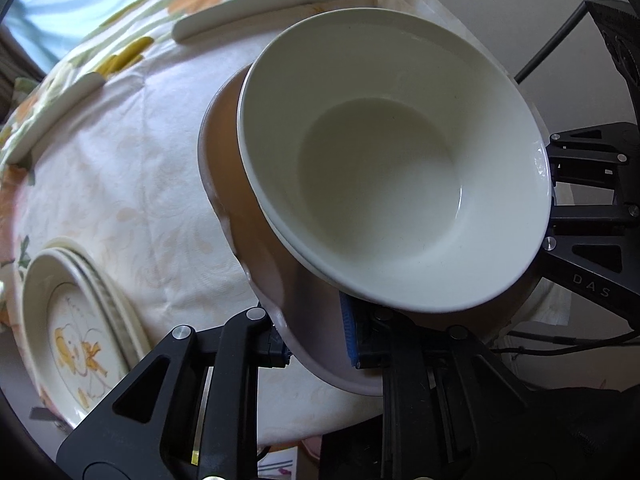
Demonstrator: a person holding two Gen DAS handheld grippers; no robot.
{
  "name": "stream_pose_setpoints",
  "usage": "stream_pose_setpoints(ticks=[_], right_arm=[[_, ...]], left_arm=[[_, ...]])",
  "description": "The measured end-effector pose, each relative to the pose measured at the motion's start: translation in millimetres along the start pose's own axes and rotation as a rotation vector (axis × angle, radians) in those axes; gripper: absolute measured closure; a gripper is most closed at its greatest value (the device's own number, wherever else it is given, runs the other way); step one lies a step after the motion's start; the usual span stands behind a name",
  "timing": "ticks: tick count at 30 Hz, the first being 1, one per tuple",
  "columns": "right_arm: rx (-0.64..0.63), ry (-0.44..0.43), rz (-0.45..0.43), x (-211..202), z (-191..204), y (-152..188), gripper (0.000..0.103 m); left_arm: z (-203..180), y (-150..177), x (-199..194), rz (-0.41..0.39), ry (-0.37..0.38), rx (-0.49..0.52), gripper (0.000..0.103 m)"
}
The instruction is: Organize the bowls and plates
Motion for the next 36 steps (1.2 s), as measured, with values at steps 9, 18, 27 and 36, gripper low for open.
stream_pose_setpoints(ticks=[9, 18, 27, 36], right_arm=[[-0.079, -0.008, -0.043, -29, 57, -34, 0.090], [-0.114, -0.027, -0.072, -22, 148, -71, 0.090], [-0.036, -0.047, -0.029, 23, 215, -86, 0.090], [0.023, -0.030, -0.004, 53, 239, -88, 0.090]], left_arm=[[46, 22, -66, -0.058, -0.058, -0.041, 0.086], [136, 58, -97, -0.054, -0.075, -0.024, 0.086], [210, 98, -77, -0.002, -0.072, 0.026, 0.086], [239, 115, -51, 0.017, -0.039, 0.045, 0.086]])
Point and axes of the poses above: each gripper's, at about its wrist camera, not at the fingertips, and x roughly the way its jaws point, z to its left, y to its underside, the point moved 9 cm from there along x, roughly the way its jaws point, and after that the axes turned 2 degrees about -y, right-handed, at the moved point
